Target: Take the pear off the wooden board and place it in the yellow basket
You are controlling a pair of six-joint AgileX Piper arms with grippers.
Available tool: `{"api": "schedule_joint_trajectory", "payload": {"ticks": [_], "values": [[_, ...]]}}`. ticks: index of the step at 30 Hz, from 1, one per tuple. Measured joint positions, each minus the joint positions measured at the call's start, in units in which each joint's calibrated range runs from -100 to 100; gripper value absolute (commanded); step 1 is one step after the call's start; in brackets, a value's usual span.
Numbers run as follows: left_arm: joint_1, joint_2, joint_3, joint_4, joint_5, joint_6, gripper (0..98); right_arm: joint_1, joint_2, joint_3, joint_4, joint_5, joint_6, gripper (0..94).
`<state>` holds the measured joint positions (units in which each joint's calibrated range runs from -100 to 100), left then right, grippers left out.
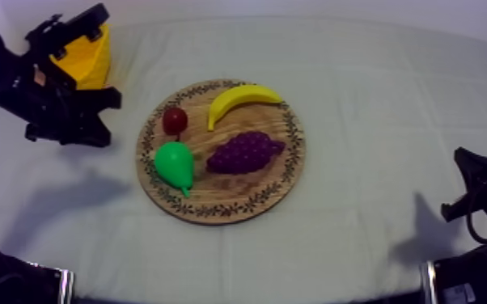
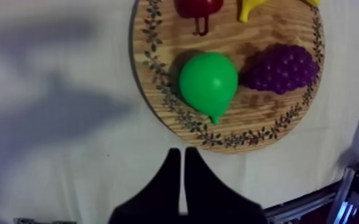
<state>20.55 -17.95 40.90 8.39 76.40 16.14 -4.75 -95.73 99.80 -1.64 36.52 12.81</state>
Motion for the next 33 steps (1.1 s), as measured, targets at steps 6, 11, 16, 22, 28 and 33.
{"api": "schedule_joint_trajectory", "payload": {"ticks": [6, 11, 16, 22, 28, 33], "values": [[4.6, 4.57, -1.64, 0.76, -1.84, 0.35, 0.0, 0.0, 0.0, 0.0, 0.0, 0.0, 0.0, 0.2], [7.43, 7.55, -3.71, 0.45, -2.43, 2.34, 3.4, 0.0, 0.0, 0.0, 0.0, 0.0, 0.0, 0.2], [9.56, 8.88, -4.62, 0.06, -2.88, 3.96, 16.2, 0.0, 0.0, 0.0, 0.0, 0.0, 0.0, 0.2], [10.24, 10.05, -4.33, -0.01, -3.25, 3.45, 31.5, 0.0, 0.0, 0.0, 0.0, 0.0, 0.0, 0.2], [10.32, 11.37, -5.68, 0.62, -3.71, 2.37, 48.5, 0.0, 0.0, 0.0, 0.0, 0.0, 0.0, 0.2], [10.2, 12.3, -5.92, 1.61, -5.16, 1.19, 62.1, 0.0, 0.0, 0.0, 0.0, 0.0, 0.0, 0.2]]}}
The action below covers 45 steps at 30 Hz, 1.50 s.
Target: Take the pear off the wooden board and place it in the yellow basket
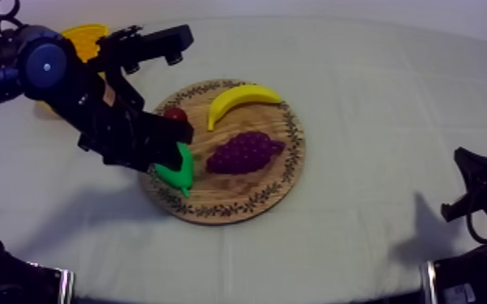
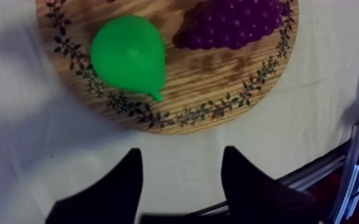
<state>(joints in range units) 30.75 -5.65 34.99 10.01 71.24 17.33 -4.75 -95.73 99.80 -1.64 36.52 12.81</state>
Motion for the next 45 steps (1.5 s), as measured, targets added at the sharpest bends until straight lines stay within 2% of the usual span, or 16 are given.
{"api": "schedule_joint_trajectory", "payload": {"ticks": [7, 11, 15, 24, 40, 45], "values": [[-0.3, 1.1, -0.42, -0.4, -0.45, 0.17, 76.9, 0.0, 0.0, 0.0, 0.0, 0.0, 0.0, 0.2], [-0.08, 1.42, -0.41, -0.77, -1.57, -0.26, 89.6, 0.0, 0.0, 0.0, 0.0, 0.0, 0.0, 0.2], [0.25, 2.36, -0.41, -1.45, -1.92, -0.07, 94.7, 0.0, 0.0, 0.0, 0.0, 0.0, 0.0, 0.2], [0.2, 5.68, -1.46, -2.91, -2.44, 0.62, 96.1, 0.0, 0.0, 0.0, 0.0, 0.0, 0.0, 0.2], [-3.22, 21.77, -7.06, -3.06, -5.03, -0.49, 95.3, 0.0, 0.0, 0.0, 0.0, 0.0, 0.0, 0.2], [-3.61, 26.21, -9.09, -3.18, -5.1, -0.33, 90.1, 0.0, 0.0, 0.0, 0.0, 0.0, 0.0, 0.2]]}}
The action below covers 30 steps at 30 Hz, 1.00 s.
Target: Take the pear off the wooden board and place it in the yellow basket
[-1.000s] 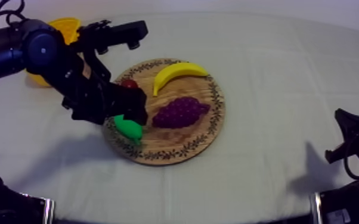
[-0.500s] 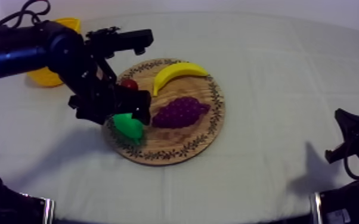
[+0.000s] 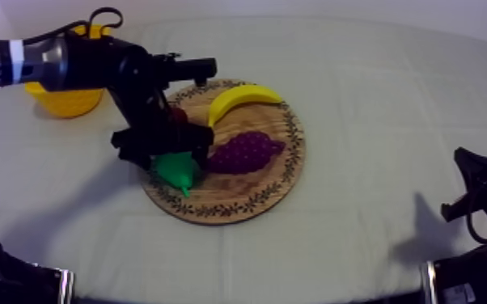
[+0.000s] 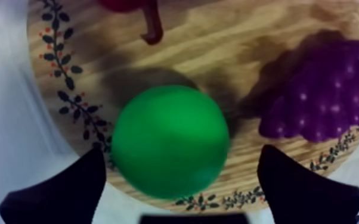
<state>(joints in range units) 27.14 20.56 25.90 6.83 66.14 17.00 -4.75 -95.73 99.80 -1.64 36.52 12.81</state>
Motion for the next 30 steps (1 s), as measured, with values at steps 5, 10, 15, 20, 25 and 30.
{"api": "schedule_joint_trajectory", "payload": {"ticks": [5, 10, 15, 20, 25, 30], "values": [[-0.07, 2.29, -1.0, -0.1, 0.37, 0.31, 74.3, 0.0, 0.0, 0.0, 0.0, 0.0, 0.0, 0.2], [-0.08, 3.11, -1.34, -0.31, 0.71, 0.64, 59.1, 0.0, 0.0, 0.0, 0.0, 0.0, 0.0, 0.2], [0.04, 3.05, -1.01, -0.61, 0.76, 0.61, 50.2, 0.0, 0.0, 0.0, 0.0, 0.0, 0.0, 0.2], [0.09, 2.1, -0.19, -0.8, 1.08, 0.42, 48.1, 0.0, 0.0, 0.0, 0.0, 0.0, 0.0, 0.2], [0.13, -0.87, -0.39, -0.85, 2.59, -0.16, 47.9, 0.0, 0.0, 0.0, 0.0, 0.0, 0.0, 0.2], [0.63, -5.69, -3.42, -1.99, 7.01, -0.32, 48.2, 0.0, 0.0, 0.0, 0.0, 0.0, 0.0, 0.2]]}}
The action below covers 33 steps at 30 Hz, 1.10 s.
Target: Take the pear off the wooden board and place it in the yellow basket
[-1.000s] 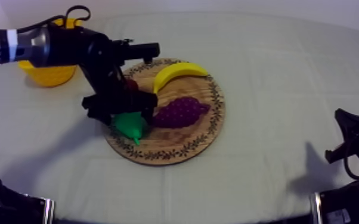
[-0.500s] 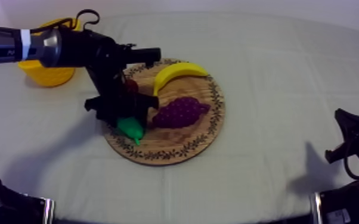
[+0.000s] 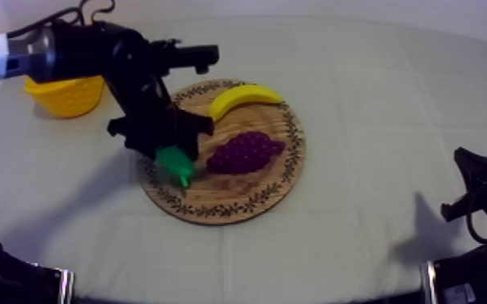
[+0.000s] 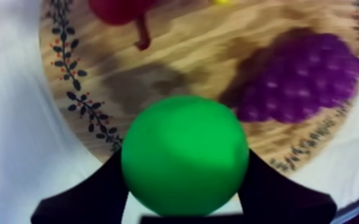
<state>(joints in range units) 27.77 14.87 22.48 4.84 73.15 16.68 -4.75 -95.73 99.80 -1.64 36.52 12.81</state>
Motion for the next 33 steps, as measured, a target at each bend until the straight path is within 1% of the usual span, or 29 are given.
{"api": "schedule_joint_trajectory", "payload": {"ticks": [3, 10, 14, 17, 20, 25, 28, 33], "values": [[0.16, -3.79, -2.89, -0.73, 3.78, -0.07, 48.4, 0.0, 0.0, 0.0, 0.0, 0.0, 0.0, 0.2], [0.13, -11.15, -11.84, -2.01, 14.92, -0.42, 49.4, 0.0, 0.0, 0.0, 0.0, 0.0, 0.0, 0.2], [0.3, -13.39, -16.99, -2.33, 20.62, -0.52, 49.5, 0.0, 0.0, 0.0, 0.0, 0.0, 0.0, 0.2], [0.43, -14.34, -20.0, -2.41, 23.26, -0.52, 49.6, 0.0, 0.0, 0.0, 0.0, 0.0, 0.0, 0.2], [0.55, -14.73, -22.14, -2.47, 24.96, -0.47, 49.6, 0.0, 0.0, 0.0, 0.0, 0.0, 0.0, 0.2], [-0.12, -14.72, -22.67, -2.7, 25.42, -0.72, 49.7, 0.0, 0.0, 0.0, 0.0, 0.0, 0.0, 0.2], [-1.28, -14.25, -22.79, -3.03, 25.31, -1.34, 49.5, 0.0, 0.0, 0.0, 0.0, 0.0, 0.0, 0.2], [-4.56, -12.92, -23.67, -4.24, 25.13, -3.26, 49.4, 0.0, 0.0, 0.0, 0.0, 0.0, 0.0, 0.2]]}}
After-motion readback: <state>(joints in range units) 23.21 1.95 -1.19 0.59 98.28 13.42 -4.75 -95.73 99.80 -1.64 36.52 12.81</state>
